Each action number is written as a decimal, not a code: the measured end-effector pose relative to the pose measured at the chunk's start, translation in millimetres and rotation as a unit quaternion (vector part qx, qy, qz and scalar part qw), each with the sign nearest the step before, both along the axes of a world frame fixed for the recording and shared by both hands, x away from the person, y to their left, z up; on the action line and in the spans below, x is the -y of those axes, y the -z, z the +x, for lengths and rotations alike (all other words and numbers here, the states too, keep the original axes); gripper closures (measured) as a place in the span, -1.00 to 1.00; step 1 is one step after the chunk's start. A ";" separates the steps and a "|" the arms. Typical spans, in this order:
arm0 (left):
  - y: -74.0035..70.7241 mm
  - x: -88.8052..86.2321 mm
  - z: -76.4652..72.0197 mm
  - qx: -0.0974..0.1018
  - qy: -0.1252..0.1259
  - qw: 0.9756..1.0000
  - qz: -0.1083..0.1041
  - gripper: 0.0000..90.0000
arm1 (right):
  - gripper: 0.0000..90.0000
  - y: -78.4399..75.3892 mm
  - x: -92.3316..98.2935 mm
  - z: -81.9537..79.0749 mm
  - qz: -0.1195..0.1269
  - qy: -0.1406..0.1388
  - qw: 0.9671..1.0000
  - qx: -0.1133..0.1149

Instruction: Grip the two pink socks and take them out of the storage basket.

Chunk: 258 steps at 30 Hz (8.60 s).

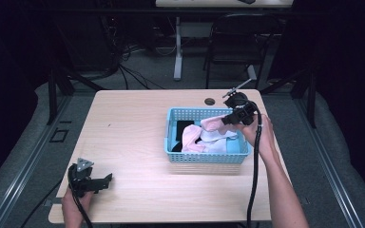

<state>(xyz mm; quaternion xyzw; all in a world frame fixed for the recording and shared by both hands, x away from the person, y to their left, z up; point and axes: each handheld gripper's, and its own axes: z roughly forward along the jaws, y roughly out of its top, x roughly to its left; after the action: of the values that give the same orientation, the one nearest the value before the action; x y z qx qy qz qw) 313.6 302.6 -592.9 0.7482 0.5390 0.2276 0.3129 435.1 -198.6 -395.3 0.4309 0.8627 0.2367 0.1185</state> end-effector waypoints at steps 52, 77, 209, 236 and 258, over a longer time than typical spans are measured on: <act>0.0 0.1 0.0 0.000 0.000 1.000 0.000 -0.99 | 0.93 24.1 -61.7 -131.1 0.042 -0.155 0.987 -0.007; 0.0 0.4 -0.3 0.002 -0.001 1.000 0.001 -0.99 | 0.93 143.0 -73.6 -108.6 0.022 -0.138 0.981 -0.132; 0.0 -0.1 0.1 0.000 0.000 1.000 -0.001 -0.99 | 1.00 94.9 -90.6 32.2 -0.018 -0.059 0.990 -0.125; 0.1 -0.1 0.1 -0.001 -0.001 1.000 -0.002 -0.99 | 0.08 122.6 -122.7 45.8 -0.070 -0.024 0.988 -0.136; 0.0 0.0 0.1 0.000 0.000 1.000 -0.001 -0.99 | 0.90 92.2 -105.9 34.2 -0.041 -0.037 0.991 -0.118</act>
<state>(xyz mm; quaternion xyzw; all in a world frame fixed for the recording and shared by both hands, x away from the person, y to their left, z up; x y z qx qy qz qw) 313.6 302.6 -592.9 0.7479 0.5393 0.2273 0.3133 469.3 -92.7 -487.5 0.4186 0.8948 0.1531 0.0243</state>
